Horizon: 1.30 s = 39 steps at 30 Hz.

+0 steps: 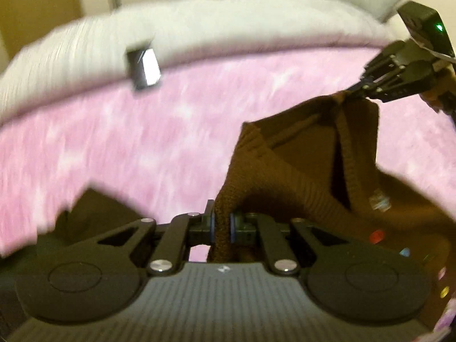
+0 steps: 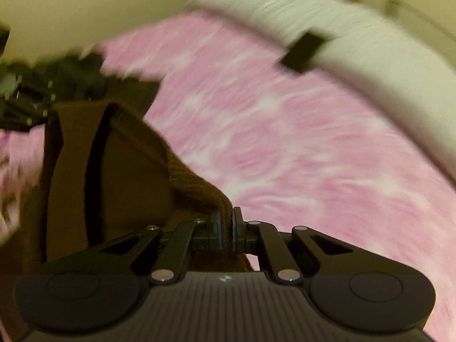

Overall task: Fold clothes
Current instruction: 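Hold the vest up with both tools and shake it out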

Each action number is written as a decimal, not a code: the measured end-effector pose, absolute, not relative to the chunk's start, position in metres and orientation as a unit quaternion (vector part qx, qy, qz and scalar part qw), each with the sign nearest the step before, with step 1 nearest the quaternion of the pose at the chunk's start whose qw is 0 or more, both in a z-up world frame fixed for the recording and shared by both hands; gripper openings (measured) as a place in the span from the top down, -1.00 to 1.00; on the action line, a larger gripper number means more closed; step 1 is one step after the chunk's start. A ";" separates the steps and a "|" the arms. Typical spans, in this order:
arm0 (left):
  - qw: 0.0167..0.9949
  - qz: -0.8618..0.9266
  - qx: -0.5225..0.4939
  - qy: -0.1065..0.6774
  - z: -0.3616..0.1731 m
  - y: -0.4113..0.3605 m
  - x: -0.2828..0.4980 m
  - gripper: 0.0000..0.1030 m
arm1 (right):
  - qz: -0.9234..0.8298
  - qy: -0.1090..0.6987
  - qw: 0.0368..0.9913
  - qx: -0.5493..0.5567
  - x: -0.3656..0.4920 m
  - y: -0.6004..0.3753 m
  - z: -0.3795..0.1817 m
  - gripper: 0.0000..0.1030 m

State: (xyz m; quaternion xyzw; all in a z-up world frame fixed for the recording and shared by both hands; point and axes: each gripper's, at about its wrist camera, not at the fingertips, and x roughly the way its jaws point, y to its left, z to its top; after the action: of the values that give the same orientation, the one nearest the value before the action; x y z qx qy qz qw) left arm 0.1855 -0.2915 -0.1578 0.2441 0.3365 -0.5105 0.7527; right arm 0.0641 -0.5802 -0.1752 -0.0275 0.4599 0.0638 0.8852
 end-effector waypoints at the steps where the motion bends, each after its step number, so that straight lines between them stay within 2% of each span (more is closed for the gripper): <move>1: 0.752 -0.523 0.248 0.317 -0.141 -0.302 0.176 0.88 | 0.041 0.448 0.893 -0.022 0.047 -0.589 -0.156 0.88; 10: 0.737 -0.585 0.290 0.173 -0.005 -0.358 0.052 0.87 | -0.080 0.356 0.931 -0.010 -0.149 -0.608 -0.010 0.89; 15: 0.736 -0.593 0.292 0.150 0.038 -0.343 -0.024 0.87 | -0.102 0.319 0.942 0.020 -0.253 -0.590 0.042 0.89; 20: 0.728 -0.613 0.271 0.140 0.075 -0.313 -0.067 0.88 | -0.111 0.288 0.951 0.032 -0.323 -0.554 0.092 0.89; 31: 0.699 -0.659 0.260 0.098 0.159 -0.259 -0.114 0.87 | -0.153 0.235 0.960 -0.014 -0.413 -0.468 0.210 0.90; 36: 0.691 -0.665 0.262 0.104 0.171 -0.297 -0.097 0.86 | -0.156 0.230 0.960 -0.039 -0.408 -0.492 0.242 0.89; 39: 0.683 -0.663 0.276 0.129 0.139 -0.356 -0.071 0.85 | -0.146 0.258 0.954 -0.048 -0.379 -0.537 0.224 0.89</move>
State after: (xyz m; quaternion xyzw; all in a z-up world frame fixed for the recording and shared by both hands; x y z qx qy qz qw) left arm -0.0715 -0.3563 0.1394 0.2763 0.1295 -0.6634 0.6832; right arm -0.3791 -0.5370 0.2236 -0.0478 0.2581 -0.1459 0.9538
